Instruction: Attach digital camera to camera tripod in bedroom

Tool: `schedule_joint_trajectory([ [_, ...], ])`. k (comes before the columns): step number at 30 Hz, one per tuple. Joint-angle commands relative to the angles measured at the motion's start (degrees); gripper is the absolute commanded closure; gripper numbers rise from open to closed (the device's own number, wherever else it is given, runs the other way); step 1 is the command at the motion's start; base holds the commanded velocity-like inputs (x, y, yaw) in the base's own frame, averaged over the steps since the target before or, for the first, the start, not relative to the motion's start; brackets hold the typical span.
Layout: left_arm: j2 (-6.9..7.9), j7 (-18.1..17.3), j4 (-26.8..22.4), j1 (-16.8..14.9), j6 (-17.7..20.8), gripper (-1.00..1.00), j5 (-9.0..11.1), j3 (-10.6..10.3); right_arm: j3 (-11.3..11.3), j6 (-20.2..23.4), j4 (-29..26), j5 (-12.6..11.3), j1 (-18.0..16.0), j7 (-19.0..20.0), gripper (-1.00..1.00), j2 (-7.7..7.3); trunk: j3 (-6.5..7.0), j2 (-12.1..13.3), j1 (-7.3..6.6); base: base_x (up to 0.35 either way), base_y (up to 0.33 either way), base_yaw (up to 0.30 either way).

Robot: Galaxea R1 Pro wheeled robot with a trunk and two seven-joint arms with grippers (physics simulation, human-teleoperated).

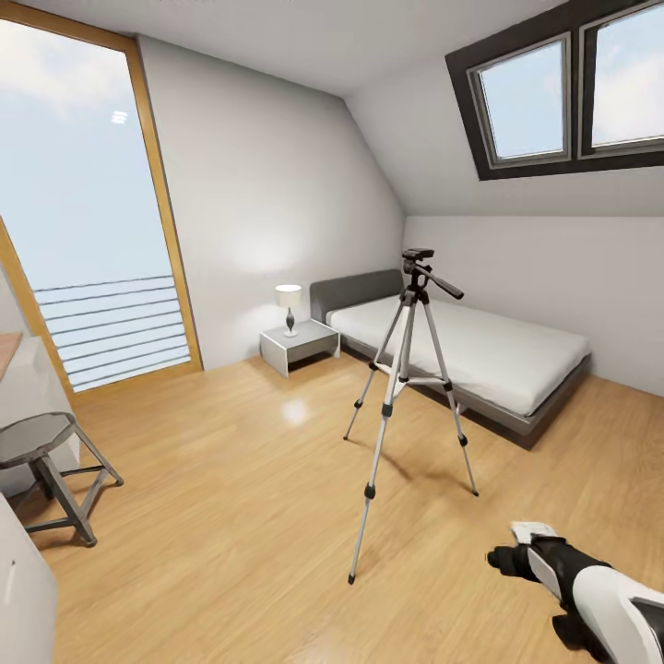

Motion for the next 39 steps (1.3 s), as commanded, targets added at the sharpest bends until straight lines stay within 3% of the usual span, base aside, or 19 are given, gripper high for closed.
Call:
schedule_joint_trajectory([
  [1,-0.01,0.0,-0.1,0.0,-0.1,-1.0,0.3,0.0,-0.5,-2.0,1.0,0.6,0.4,0.2,-1.0,-0.74,-0.05,0.0,0.0,0.0,0.0,0.0],
  [5,-0.01,0.0,-0.1,0.0,0.0,-1.0,0.3,0.0,-0.5,-6.0,2.6,0.6,5.9,0.2,-1.0,-1.83,-0.05,0.0,0.0,0.0,0.0,0.0],
  [6,-0.01,0.0,-0.1,0.0,0.0,-1.0,0.3,0.0,-0.4,-6.7,2.9,0.6,9.1,0.1,-1.0,-2.01,-0.05,0.0,0.0,0.0,0.0,0.0],
  [12,-0.01,0.0,-0.1,0.0,0.0,-1.0,0.3,0.0,-0.3,-7.4,3.0,0.7,15.4,-0.1,-1.0,-1.97,-0.05,0.0,0.0,0.0,0.0,0.0],
  [14,-0.01,0.0,-0.1,0.0,0.0,-1.0,0.3,0.0,-0.2,-7.7,3.1,0.7,21.7,-0.3,-1.0,-1.5,-0.05,0.0,0.0,0.0,0.0,0.0],
  [19,-0.01,0.0,-0.1,0.0,0.0,-1.0,0.3,0.0,-0.2,-8.7,3.2,0.6,26.7,-0.3,-1.0,-1.26,-0.05,0.0,0.0,0.0,0.0,0.0],
  [26,-0.01,0.0,-0.1,0.0,0.0,-1.0,0.3,0.0,-0.4,-10.9,3.2,0.4,30.2,-0.3,-1.0,-1.07,-0.05,0.0,0.0,0.0,0.0,-0.021],
  [33,-0.01,0.0,-0.1,0.0,0.0,-1.0,0.3,0.0,-0.5,-11.7,3.2,0.3,30.8,-0.4,-1.0,-0.84,-0.05,0.0,0.0,0.0,0.0,-0.195],
  [37,-0.01,0.0,-0.1,0.0,0.0,-1.0,0.3,0.0,-0.4,-11.9,3.2,0.4,30.9,-0.4,-1.0,0.55,-0.05,0.0,0.0,0.0,0.0,-0.264],
  [39,-0.01,0.0,-0.1,0.0,-0.1,-1.0,0.3,0.0,-0.4,-12.1,3.2,0.5,31.0,-0.5,-1.0,2.15,-0.05,0.0,0.0,0.0,0.0,-0.278],
])
